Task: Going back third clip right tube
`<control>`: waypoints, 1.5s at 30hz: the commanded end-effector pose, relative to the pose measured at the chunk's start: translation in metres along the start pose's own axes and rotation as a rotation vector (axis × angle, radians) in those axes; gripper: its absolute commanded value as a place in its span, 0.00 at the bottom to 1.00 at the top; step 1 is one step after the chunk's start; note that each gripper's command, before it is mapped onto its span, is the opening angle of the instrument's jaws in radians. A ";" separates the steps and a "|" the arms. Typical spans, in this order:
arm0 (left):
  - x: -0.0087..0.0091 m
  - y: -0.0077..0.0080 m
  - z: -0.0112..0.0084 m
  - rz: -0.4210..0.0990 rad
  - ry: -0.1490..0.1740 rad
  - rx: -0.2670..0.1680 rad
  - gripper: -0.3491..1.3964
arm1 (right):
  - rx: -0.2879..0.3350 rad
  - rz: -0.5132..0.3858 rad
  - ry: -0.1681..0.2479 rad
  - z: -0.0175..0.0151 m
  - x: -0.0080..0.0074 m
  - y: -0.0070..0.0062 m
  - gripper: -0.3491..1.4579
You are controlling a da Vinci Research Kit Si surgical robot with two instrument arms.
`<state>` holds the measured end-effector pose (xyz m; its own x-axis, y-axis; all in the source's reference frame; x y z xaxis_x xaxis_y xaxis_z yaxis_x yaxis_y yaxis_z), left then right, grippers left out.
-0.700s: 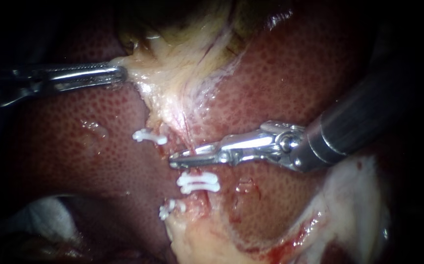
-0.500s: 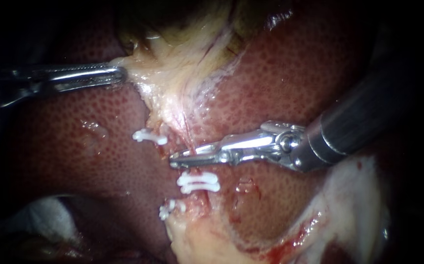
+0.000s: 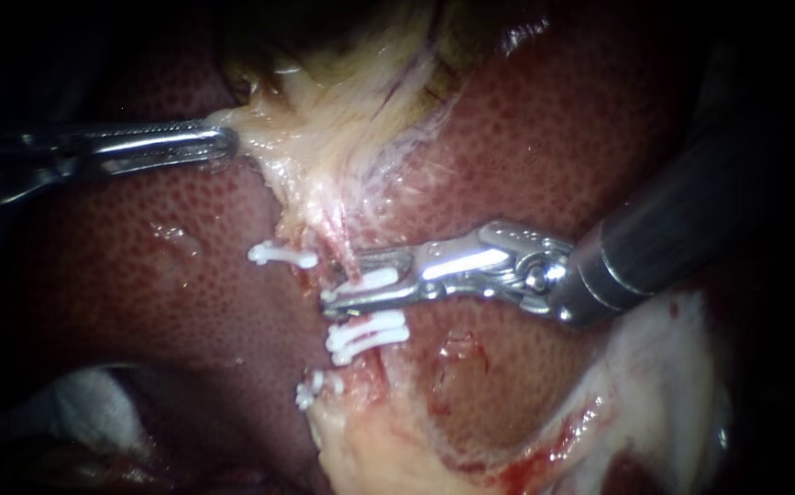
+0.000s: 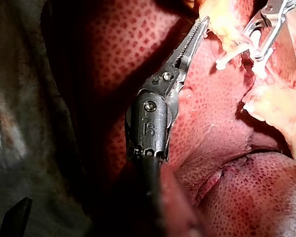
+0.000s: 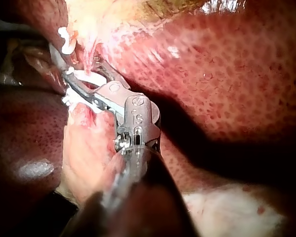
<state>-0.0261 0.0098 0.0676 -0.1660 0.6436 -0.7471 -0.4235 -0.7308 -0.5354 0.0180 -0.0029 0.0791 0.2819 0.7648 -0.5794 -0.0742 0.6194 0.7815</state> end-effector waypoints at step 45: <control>-0.0003 0.0002 0.0002 0.002 0.001 -0.002 0.00 | 0.107 -0.264 -0.019 -0.0153 0.0047 -0.0068 0.47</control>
<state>-0.0265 0.0094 0.0680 -0.1664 0.6418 -0.7485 -0.4212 -0.7327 -0.5346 0.0051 -0.0008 0.0675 0.2961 0.5751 -0.7627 0.1051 0.7740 0.6244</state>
